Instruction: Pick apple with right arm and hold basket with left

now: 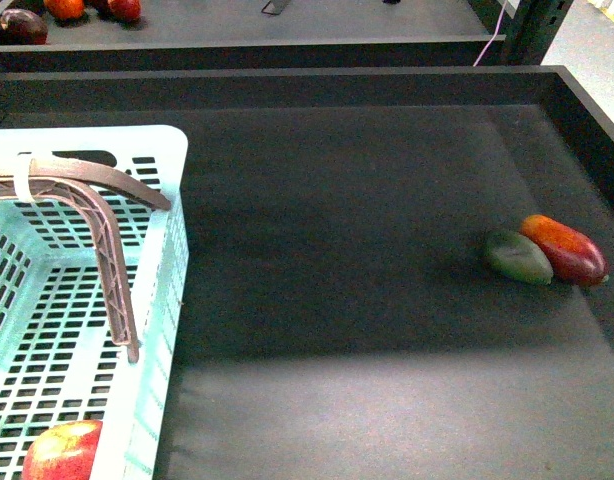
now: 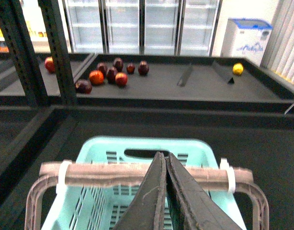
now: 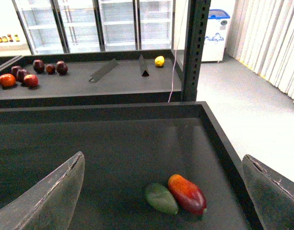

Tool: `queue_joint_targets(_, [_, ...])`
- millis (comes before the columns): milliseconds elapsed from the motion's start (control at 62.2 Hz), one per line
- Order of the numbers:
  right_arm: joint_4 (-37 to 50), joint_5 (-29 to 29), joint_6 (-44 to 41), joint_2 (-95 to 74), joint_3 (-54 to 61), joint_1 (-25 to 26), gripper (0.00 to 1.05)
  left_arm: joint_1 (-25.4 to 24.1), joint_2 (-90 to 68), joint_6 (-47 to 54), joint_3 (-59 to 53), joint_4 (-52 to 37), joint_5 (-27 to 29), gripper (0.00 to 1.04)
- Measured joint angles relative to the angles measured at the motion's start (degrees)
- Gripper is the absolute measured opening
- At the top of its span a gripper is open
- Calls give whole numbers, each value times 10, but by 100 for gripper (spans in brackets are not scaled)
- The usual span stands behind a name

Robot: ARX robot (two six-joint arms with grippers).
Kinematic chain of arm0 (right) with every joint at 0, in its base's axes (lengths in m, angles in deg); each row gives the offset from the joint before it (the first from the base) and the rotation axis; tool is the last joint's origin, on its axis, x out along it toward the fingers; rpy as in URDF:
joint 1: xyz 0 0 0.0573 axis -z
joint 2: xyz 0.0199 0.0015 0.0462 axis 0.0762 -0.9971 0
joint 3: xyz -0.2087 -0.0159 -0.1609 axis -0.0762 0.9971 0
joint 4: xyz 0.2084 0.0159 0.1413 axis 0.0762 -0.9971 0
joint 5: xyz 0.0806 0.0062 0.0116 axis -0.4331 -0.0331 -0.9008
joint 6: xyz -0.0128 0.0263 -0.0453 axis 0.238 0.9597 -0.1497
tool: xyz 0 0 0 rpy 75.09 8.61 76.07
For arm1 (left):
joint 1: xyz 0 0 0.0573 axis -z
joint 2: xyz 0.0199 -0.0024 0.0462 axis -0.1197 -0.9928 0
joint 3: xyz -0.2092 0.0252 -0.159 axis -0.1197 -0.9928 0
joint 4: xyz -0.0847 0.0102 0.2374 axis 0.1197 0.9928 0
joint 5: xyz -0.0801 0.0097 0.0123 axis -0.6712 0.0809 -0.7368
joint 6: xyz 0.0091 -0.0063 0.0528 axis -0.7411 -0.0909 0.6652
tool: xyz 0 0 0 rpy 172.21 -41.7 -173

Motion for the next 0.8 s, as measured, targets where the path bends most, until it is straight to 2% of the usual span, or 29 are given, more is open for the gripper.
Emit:
queue_joint_targets(64, [0, 0, 0, 0, 0, 0, 96, 0, 40, 0, 0, 29, 0, 3])
queue_joint_targets(531, [0, 0, 0, 0, 0, 0, 96, 0, 49, 0, 0, 33, 0, 3])
queue_joint_targets(563, [0, 0, 0, 0, 0, 0, 96, 0, 49, 0, 0, 33, 0, 8])
queue_joint_targets(643, [0, 0, 0, 0, 0, 0, 96, 0, 49, 0, 0, 33, 0, 30])
queue_joint_targets(804, [0, 0, 0, 0, 0, 0, 96, 0, 49, 0, 0, 33, 0, 65])
